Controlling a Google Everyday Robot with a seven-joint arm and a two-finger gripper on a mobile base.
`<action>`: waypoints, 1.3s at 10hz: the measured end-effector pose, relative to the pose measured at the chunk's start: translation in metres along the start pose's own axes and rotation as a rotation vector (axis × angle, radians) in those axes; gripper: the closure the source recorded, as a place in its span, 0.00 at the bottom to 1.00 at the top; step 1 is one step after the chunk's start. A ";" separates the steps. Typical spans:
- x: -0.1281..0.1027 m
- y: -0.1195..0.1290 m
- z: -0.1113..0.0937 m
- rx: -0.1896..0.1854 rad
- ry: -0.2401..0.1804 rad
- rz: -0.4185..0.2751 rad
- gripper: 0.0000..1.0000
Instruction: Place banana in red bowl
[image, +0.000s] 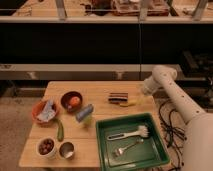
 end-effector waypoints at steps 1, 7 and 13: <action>0.001 0.004 0.006 -0.012 0.000 0.000 0.20; 0.004 0.011 0.027 -0.079 0.004 0.006 0.67; -0.001 0.006 0.001 -0.048 0.024 0.028 0.96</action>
